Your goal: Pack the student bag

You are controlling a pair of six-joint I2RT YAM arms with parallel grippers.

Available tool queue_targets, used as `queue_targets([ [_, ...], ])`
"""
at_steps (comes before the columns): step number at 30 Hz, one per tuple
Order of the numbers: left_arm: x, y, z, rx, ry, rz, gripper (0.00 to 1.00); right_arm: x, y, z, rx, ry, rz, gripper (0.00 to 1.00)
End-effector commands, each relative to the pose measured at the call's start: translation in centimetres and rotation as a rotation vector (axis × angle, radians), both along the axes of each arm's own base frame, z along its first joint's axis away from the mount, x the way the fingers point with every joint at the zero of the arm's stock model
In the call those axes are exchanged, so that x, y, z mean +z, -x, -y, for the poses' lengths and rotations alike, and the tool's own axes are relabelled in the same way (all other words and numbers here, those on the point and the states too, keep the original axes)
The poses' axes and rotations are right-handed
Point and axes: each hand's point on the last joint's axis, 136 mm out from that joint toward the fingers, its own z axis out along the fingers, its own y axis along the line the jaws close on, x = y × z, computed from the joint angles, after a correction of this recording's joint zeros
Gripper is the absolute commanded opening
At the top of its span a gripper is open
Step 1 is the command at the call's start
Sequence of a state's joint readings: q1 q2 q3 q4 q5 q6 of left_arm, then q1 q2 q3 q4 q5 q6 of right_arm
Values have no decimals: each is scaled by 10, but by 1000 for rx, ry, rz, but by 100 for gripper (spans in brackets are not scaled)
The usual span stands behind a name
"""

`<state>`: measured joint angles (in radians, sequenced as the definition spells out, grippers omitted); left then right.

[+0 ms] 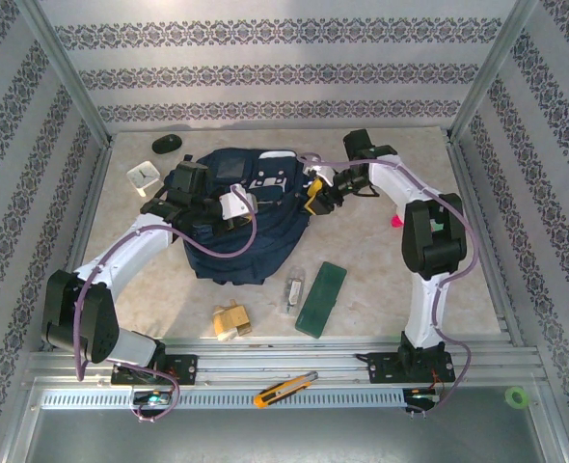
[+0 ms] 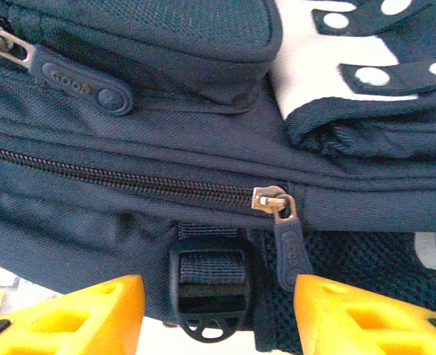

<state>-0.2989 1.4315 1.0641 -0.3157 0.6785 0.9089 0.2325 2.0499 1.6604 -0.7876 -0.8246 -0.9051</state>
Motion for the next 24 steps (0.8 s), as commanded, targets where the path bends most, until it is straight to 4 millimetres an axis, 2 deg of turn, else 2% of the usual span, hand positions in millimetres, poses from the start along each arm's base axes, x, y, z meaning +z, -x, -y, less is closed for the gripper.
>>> queue_targets([
  [1,34,6,7,-67,77,89,0,2,5,-9,75,-13,14,56],
  [6,37,6,6,-67,78,101,0,-7,8,-14,127,22,-3,55],
  [11,32,4,4,-55,61,104,0,-6,28,-17,182,40,-28,53],
  [16,30,4,3,-52,59,105,0,3,56,-13,210,49,-46,52],
  [19,30,4,3,-53,58,105,0,16,73,-8,217,34,-42,52],
  [21,30,5,4,-55,60,104,0,25,79,-4,208,9,-37,52],
  [24,31,5,5,-60,64,107,0,37,78,4,181,-25,-16,52],
])
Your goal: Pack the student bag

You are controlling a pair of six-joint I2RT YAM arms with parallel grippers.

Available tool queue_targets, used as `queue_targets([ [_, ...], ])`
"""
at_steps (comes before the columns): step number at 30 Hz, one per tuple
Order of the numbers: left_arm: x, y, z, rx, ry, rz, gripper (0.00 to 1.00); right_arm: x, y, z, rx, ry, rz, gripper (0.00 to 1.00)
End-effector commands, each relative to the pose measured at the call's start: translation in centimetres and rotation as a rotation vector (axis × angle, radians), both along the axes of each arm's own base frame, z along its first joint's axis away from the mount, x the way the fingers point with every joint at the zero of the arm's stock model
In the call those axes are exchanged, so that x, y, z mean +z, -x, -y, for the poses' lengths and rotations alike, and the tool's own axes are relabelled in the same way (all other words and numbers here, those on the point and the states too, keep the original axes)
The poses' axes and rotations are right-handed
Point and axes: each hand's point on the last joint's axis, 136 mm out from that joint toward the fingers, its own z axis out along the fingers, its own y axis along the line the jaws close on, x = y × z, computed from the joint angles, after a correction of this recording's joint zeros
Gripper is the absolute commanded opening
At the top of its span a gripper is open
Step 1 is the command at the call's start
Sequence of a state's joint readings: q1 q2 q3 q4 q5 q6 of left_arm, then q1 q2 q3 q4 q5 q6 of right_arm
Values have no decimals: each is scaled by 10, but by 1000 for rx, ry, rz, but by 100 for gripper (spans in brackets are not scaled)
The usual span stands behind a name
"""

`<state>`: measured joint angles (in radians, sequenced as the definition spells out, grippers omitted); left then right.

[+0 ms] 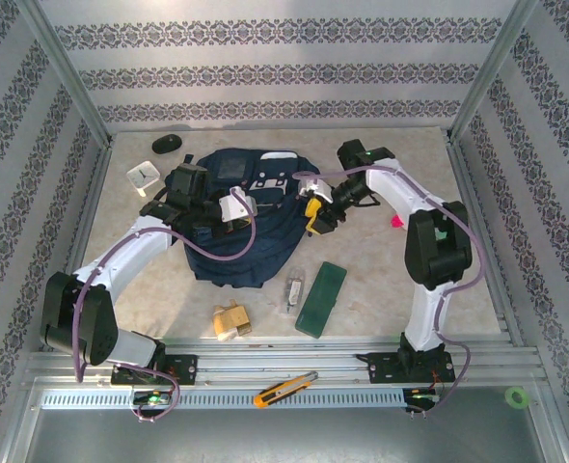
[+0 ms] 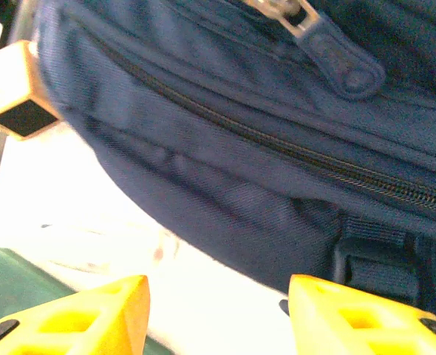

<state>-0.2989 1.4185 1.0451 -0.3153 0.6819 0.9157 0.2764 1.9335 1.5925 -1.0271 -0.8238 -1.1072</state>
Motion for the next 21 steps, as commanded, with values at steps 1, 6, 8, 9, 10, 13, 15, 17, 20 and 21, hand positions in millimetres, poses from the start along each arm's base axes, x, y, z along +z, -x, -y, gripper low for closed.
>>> queue_targets([
  [1,33,1,6,-54,68,107,0,22,5,8,-14,-71,20,53],
  [6,35,2,7,-63,78,104,0,15,-16,16,-50,-39,54,53],
  [8,36,3,7,-64,80,107,0,12,-24,14,-49,-38,56,52],
  [9,36,2,7,-64,81,105,0,11,-27,13,-46,-44,55,53],
  [10,36,3,7,-65,83,105,0,9,-31,11,-42,-49,55,52],
  [13,36,3,8,-72,89,102,0,4,-40,5,-34,-51,51,52],
  [15,37,3,9,-75,96,100,0,-4,-45,2,-26,-29,55,52],
  [17,39,3,10,-78,103,100,0,-11,-50,-1,-19,-11,58,52],
  [20,39,3,12,-85,112,95,0,-18,-61,-5,-29,-8,61,53],
  [21,39,4,13,-88,115,92,0,-19,-66,-6,-34,-9,66,53],
])
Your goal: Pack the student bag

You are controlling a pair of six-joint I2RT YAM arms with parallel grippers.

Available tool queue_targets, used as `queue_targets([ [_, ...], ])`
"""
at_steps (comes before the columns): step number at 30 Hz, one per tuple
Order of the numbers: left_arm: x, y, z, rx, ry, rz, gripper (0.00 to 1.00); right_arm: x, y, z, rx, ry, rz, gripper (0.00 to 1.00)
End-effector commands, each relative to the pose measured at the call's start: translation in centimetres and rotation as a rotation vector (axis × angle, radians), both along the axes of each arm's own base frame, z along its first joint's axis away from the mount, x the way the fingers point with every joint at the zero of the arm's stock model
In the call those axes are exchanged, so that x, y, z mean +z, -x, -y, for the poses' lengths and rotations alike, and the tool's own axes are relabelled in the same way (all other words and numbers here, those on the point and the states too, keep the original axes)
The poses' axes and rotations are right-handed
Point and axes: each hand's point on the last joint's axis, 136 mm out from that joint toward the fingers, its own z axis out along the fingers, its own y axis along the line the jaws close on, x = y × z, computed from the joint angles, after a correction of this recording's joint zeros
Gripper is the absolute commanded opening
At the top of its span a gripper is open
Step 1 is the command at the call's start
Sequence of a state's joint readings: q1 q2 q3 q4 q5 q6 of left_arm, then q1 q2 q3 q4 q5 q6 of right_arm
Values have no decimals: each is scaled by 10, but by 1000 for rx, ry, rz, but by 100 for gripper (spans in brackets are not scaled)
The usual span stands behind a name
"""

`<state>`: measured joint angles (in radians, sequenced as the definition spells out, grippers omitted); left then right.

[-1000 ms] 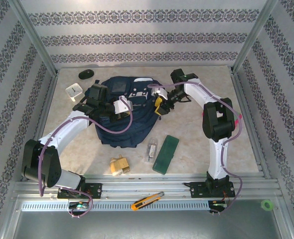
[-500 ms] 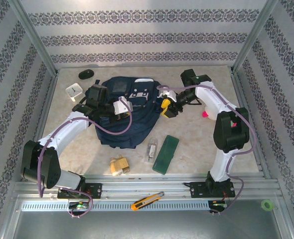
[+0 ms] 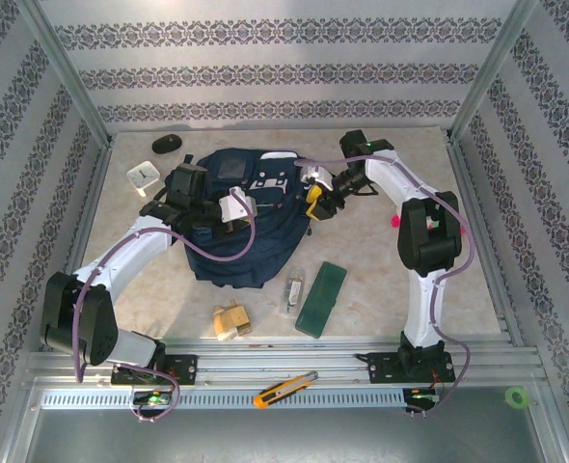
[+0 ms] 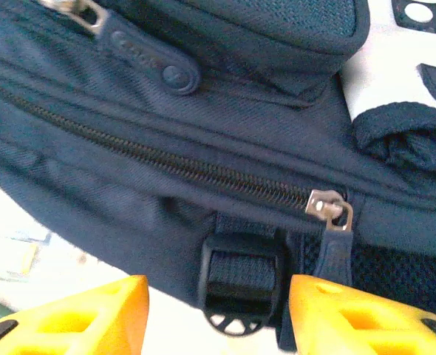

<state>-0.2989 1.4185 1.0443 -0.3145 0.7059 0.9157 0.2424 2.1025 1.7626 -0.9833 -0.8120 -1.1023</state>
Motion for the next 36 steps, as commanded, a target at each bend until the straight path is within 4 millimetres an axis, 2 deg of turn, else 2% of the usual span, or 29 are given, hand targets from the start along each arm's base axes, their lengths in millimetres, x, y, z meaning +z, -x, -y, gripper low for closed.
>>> queue_targets([
  [1,38,1,10,-71,103,95,0,-1,-15,-8,-3,-8,26,53],
  [7,37,1,11,-71,106,92,0,-4,-38,-13,-55,-15,48,57],
  [16,36,1,10,-71,103,93,0,-13,-41,-14,-50,-4,44,57],
  [20,34,-1,10,-69,101,91,0,-21,-26,-12,-2,19,12,56],
  [26,32,-1,9,-64,93,89,0,-2,17,-4,79,43,-49,53],
  [29,32,0,9,-64,93,87,0,8,32,3,82,40,-52,52],
  [32,31,0,10,-67,94,84,0,17,29,10,43,20,-27,52],
  [36,32,-1,10,-68,97,83,0,14,3,14,-24,23,38,54],
])
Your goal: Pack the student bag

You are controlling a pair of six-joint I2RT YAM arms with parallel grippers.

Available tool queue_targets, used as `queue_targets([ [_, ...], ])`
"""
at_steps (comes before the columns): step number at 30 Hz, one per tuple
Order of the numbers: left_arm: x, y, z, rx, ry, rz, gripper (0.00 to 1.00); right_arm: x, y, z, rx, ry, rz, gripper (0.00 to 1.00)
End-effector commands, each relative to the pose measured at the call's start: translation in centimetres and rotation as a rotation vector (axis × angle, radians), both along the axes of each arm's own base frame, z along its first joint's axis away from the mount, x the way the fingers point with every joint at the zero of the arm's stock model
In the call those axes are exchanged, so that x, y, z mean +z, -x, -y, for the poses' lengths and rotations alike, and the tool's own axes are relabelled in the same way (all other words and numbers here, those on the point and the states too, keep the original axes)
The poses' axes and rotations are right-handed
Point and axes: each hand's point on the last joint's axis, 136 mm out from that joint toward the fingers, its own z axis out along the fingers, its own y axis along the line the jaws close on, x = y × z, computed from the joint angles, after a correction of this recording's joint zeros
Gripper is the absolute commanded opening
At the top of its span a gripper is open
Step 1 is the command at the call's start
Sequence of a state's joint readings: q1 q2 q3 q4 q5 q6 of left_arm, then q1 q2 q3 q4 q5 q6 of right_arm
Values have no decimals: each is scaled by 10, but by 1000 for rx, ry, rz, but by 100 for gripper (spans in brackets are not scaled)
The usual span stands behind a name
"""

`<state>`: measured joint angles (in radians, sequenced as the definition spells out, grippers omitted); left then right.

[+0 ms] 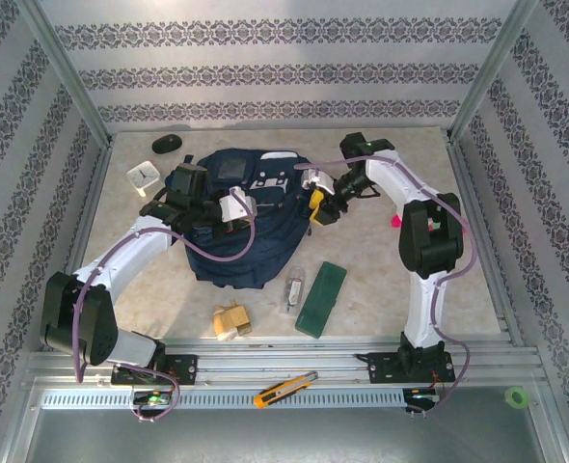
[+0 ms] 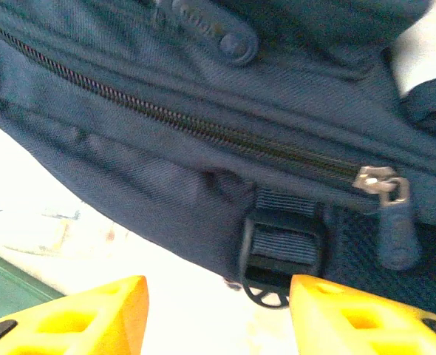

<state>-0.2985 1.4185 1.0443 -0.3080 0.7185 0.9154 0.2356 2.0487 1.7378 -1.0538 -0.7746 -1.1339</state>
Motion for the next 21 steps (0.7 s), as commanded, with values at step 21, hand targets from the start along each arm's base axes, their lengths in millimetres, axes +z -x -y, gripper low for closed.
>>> queue_targets([
  [21,28,-1,7,-53,76,88,0,-22,-22,-30,64,-22,-19,53],
])
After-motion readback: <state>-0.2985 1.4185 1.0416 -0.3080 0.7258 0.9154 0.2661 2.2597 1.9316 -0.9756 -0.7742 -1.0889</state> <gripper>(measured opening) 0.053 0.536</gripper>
